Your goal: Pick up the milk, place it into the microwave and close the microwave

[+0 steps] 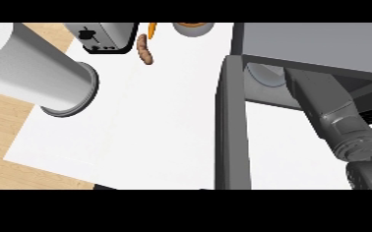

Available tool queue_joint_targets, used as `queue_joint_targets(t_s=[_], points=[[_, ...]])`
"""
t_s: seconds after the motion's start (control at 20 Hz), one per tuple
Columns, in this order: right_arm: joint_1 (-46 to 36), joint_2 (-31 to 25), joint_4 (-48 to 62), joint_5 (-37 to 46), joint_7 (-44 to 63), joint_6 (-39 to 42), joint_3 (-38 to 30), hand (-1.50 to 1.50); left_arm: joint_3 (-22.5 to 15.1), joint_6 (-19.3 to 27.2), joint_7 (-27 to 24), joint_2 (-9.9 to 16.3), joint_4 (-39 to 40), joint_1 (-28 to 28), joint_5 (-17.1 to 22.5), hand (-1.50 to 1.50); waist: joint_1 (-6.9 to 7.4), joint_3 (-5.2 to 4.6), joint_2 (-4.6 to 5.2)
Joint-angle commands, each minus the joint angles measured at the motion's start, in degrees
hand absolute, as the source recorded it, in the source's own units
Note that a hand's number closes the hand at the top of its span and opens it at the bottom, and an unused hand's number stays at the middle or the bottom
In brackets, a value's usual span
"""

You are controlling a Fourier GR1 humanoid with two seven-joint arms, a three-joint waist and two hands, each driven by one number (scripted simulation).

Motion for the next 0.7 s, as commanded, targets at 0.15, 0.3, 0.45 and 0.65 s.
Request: queue_joint_targets(t_s=[0.15, 0.3, 0.45, 0.65], points=[[-6.7, 3.9, -0.7, -0.5, 3.5, -5.6, -0.7, -1.5, -1.4, -0.5, 1.3, 0.2, 0.1, 0.3, -0.5, -1.5, 0.25, -2.49, -2.01], [-4.6, 2.5, -0.9, -1.5, 1.0, -6.4, -1.8, -1.5, -3.0, -0.2, 1.4, -1.4, 0.5, 0.6, -1.6, -1.5, -1.45, -2.42, -1.88], [-4.2, 2.1, -0.2, -0.6, 0.3, -5.0, -1.1, -1.5, -3.9, -1.5, 0.0, -2.4, 2.9, 0.0, -3.5, -1.5, -2.97, -2.56, -2.25], [-3.3, 0.7, 0.6, 0.1, -0.2, -0.6, -0.4, -1.5, -4.0, -0.9, 0.3, -3.3, 2.4, 0.7, -4.6, -1.5, -4.8, -2.51, -3.0]])
